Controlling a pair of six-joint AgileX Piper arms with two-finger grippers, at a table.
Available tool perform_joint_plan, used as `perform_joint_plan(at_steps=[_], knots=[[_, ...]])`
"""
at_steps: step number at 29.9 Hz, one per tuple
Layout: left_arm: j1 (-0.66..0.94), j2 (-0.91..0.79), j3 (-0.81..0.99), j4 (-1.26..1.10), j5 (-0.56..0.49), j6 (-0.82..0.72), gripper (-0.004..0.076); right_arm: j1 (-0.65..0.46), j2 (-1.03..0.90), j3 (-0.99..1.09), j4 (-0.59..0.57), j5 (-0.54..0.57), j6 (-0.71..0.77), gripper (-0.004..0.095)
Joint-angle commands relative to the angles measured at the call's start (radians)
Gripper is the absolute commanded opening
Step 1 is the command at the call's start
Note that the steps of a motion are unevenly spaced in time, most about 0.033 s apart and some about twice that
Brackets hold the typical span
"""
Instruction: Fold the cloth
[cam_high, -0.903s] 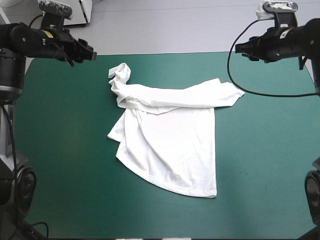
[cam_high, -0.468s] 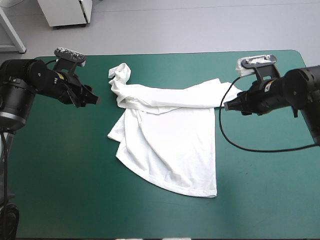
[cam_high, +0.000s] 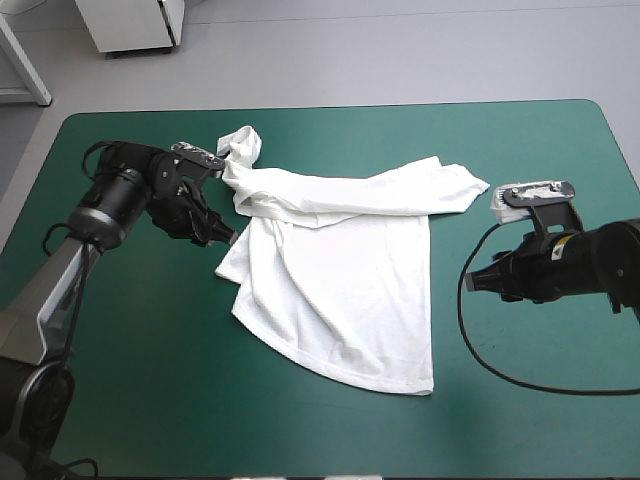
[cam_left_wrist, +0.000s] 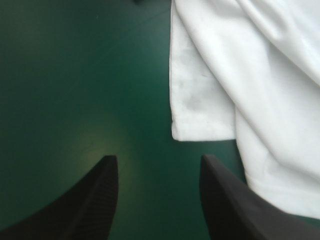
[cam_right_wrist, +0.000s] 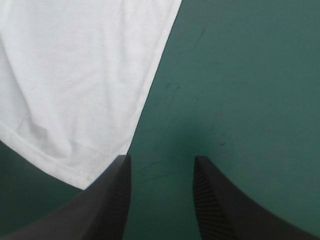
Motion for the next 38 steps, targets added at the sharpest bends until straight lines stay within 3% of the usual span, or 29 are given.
perform_joint_plan(at_steps=[1, 6, 15, 23, 26, 33, 38], knots=[[-0.006, 0.046, -0.024, -0.012, -0.043, -0.013, 0.0368, -0.001, -0.071, 0.023, 0.027, 0.001, -0.007, 0.0374], [-0.006, 0.145, -0.024, -0.023, -0.043, -0.019, 0.0359, -0.001, -0.159, 0.111, 0.061, 0.001, 0.006, 0.0374], [-0.006, 0.18, -0.021, -0.058, -0.076, -0.021, 0.0333, -0.001, -0.224, 0.279, 0.139, 0.001, 0.024, 0.0374], [-0.008, 0.207, 0.011, -0.077, -0.059, -0.024, 0.0325, -0.001, -0.226, 0.295, 0.147, 0.001, 0.009, 0.036], [-0.008, 0.207, 0.028, -0.079, -0.066, -0.028, 0.0253, -0.001, -0.226, 0.295, 0.147, 0.001, -0.01, 0.0351], [-0.008, 0.211, 0.028, -0.085, -0.073, -0.028, 0.0001, -0.001, -0.226, 0.343, 0.123, 0.001, -0.066, 0.0351], [-0.008, 0.211, 0.028, -0.093, -0.071, -0.02, -0.0022, -0.001, -0.224, 0.425, 0.114, -0.006, -0.113, 0.0352]])
